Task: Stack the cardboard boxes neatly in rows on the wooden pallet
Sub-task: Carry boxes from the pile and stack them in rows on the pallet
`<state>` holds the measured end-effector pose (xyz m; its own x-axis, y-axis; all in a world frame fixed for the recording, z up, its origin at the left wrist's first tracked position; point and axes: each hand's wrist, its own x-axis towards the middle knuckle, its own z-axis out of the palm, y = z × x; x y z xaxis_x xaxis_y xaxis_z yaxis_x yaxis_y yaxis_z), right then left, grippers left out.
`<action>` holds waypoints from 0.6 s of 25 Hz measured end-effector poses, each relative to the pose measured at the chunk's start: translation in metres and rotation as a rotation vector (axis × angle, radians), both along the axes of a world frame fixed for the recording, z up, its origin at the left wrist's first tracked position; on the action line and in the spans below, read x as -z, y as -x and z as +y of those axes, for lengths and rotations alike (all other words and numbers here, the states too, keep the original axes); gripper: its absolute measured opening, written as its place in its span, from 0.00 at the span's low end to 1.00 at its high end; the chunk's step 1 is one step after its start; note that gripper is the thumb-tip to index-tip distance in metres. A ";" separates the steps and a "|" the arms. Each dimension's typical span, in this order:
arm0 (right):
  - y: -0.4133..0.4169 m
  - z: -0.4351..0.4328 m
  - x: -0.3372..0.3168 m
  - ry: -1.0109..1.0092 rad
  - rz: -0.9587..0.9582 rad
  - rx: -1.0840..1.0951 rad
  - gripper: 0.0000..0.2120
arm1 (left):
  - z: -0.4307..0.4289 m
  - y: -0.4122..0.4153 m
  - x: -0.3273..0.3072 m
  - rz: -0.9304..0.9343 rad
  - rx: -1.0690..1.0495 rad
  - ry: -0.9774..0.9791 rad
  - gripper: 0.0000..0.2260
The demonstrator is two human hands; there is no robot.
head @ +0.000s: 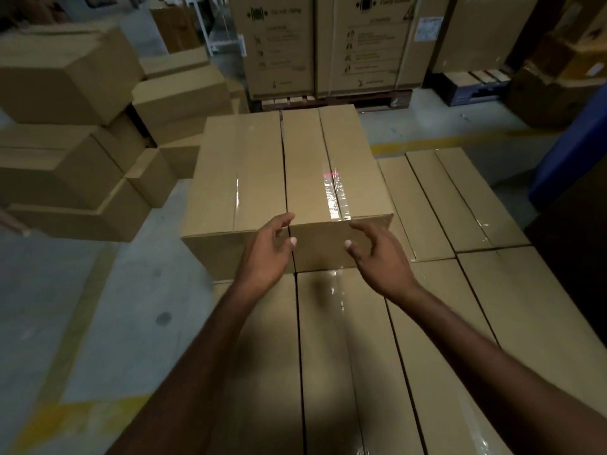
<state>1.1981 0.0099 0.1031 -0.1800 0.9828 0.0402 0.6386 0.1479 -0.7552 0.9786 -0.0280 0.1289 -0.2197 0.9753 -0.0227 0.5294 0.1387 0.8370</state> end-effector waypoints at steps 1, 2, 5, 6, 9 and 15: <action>0.002 -0.024 -0.017 0.046 0.081 0.024 0.21 | -0.022 -0.008 -0.015 -0.069 -0.041 -0.030 0.23; 0.004 -0.048 -0.034 0.097 0.157 0.045 0.20 | -0.044 -0.014 -0.029 -0.122 -0.081 -0.058 0.21; 0.010 -0.123 -0.078 0.210 0.314 0.090 0.18 | -0.117 -0.029 -0.064 -0.221 -0.195 -0.126 0.18; 0.011 -0.147 -0.092 0.231 0.359 0.100 0.16 | -0.141 -0.032 -0.075 -0.241 -0.221 -0.145 0.18; 0.022 -0.218 -0.128 0.322 0.453 0.156 0.13 | -0.211 -0.028 -0.101 -0.316 -0.296 -0.109 0.16; 0.108 -0.366 -0.172 0.526 0.597 0.305 0.11 | -0.357 0.045 -0.125 -0.580 -0.412 0.041 0.14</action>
<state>1.0903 -0.3557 0.2752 0.0022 0.9021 -0.4315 0.0666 -0.4307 -0.9000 0.9331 -0.3847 0.2536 -0.5119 0.8112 -0.2825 -0.1021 0.2690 0.9577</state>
